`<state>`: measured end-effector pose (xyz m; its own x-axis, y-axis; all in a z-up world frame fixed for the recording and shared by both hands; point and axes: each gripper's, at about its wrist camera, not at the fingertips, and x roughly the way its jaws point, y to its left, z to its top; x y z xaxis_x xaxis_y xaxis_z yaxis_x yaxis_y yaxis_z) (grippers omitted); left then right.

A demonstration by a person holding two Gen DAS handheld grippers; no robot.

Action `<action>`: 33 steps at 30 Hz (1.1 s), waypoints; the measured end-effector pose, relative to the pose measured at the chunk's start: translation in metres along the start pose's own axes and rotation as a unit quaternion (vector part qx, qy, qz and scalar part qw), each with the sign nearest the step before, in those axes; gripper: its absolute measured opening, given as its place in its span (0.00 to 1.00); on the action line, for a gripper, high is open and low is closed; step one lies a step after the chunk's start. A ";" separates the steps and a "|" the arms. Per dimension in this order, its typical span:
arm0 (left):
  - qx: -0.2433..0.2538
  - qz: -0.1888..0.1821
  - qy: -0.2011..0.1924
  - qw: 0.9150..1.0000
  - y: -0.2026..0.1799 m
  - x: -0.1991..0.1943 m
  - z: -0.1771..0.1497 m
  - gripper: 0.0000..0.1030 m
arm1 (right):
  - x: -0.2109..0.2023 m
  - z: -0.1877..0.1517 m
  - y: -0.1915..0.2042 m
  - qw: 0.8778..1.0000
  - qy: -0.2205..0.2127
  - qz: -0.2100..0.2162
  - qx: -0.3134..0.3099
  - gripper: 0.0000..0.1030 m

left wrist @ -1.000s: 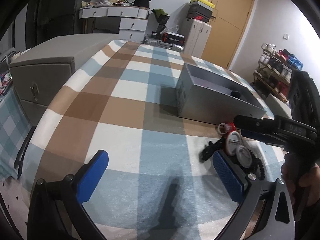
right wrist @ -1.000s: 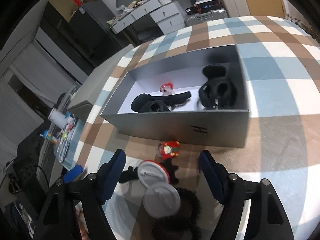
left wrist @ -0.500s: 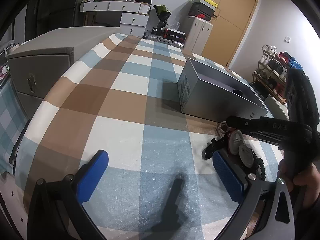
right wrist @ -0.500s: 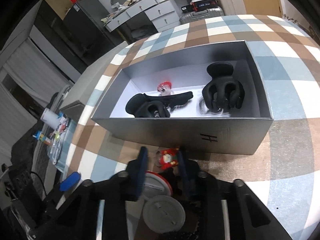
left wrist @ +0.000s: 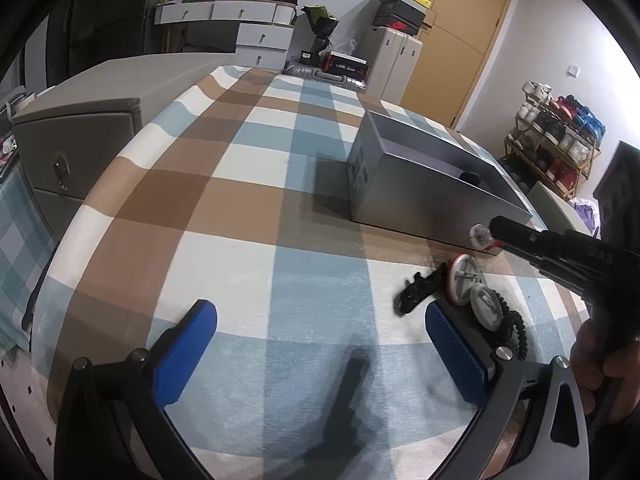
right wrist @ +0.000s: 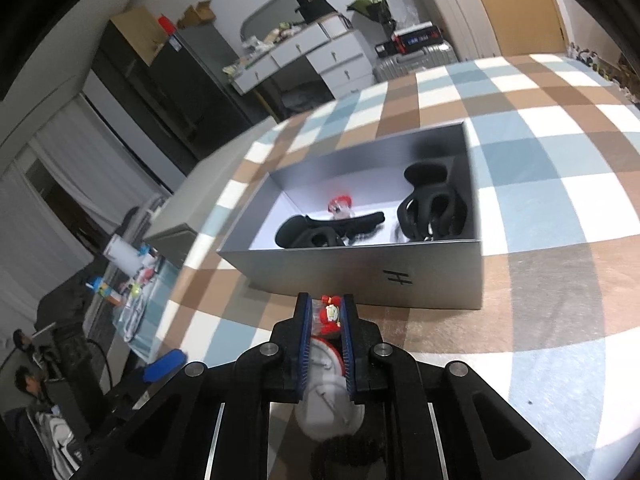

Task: Organize jewelry
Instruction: 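Lift the red charm with the right gripper while the left gripper approaches the bead bracelets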

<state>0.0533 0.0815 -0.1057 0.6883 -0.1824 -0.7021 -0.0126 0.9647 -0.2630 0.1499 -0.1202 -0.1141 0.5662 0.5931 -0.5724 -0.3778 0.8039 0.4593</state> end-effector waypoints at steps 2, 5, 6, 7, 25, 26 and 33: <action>0.003 -0.006 -0.001 1.000 -0.005 -0.001 0.001 0.99 | -0.008 -0.002 -0.004 1.000 -0.002 0.001 0.001 0.13; 0.015 -0.018 -0.003 1.000 -0.016 -0.003 0.002 0.99 | -0.020 -0.004 -0.012 1.000 -0.011 -0.002 0.005 0.13; 0.021 -0.023 -0.004 1.000 -0.022 -0.003 0.002 0.99 | -0.025 -0.005 -0.015 1.000 -0.015 -0.003 0.006 0.13; 0.027 -0.028 -0.004 0.999 -0.027 -0.003 0.002 0.98 | -0.028 -0.006 -0.017 1.000 -0.018 -0.004 0.006 0.13; 0.133 -0.106 0.054 0.984 -0.109 0.014 -0.010 0.98 | -0.079 -0.025 -0.063 0.997 -0.063 -0.002 0.041 0.13; 0.141 -0.102 0.054 0.983 -0.114 0.014 -0.012 0.98 | -0.080 -0.026 -0.064 0.997 -0.063 -0.002 0.041 0.13; 0.185 -0.036 0.055 0.981 -0.136 0.027 -0.018 0.98 | -0.089 -0.028 -0.075 0.996 -0.071 0.005 0.050 0.13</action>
<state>0.0606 -0.0581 -0.1005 0.5960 -0.2515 -0.7626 0.3100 0.9481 -0.0704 0.1074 -0.2324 -0.1168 0.6632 0.5838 -0.4683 -0.3130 0.7847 0.5349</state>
